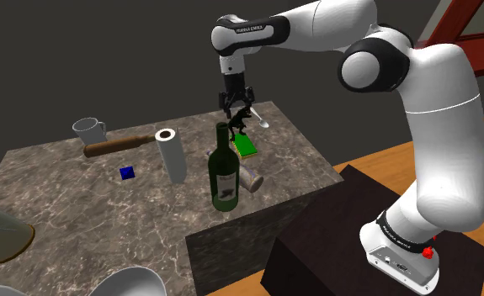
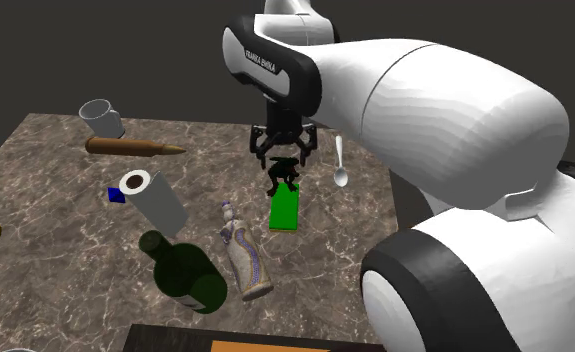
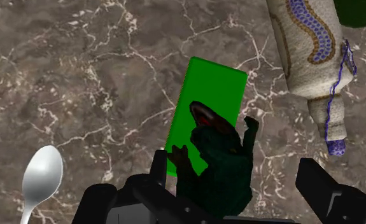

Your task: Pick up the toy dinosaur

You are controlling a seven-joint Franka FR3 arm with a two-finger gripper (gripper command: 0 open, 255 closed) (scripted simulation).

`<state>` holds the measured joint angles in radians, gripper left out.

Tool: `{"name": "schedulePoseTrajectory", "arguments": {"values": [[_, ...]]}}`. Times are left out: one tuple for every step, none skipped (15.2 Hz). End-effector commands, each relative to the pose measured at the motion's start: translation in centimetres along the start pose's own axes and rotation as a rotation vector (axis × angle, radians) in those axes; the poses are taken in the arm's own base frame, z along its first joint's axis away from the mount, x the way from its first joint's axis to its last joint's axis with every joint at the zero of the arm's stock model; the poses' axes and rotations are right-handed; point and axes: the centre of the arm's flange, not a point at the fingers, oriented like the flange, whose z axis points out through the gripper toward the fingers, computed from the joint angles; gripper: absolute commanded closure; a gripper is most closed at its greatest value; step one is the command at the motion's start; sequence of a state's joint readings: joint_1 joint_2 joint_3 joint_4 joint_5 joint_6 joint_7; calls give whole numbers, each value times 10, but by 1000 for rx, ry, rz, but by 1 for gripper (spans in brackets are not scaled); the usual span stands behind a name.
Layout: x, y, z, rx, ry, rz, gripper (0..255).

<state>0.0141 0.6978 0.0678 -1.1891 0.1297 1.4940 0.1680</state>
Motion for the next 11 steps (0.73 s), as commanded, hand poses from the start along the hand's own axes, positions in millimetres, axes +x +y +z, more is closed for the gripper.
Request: {"name": "schedulePoseTrajectory", "arguments": {"values": [[24, -2, 13, 2, -27, 4, 0], [26, -1, 17, 2, -27, 4, 0], [28, -1, 22, 2, -27, 4, 0], [31, 0, 27, 2, -27, 4, 0], [33, 0, 32, 2, -27, 4, 0], [35, 1, 37, 2, -27, 4, 0], [37, 1, 41, 2, -27, 4, 0], [39, 2, 46, 2, -27, 4, 0], [40, 2, 49, 2, -27, 4, 0], [40, 2, 49, 2, -27, 4, 0], [39, 2, 49, 2, -27, 3, 255]]}}
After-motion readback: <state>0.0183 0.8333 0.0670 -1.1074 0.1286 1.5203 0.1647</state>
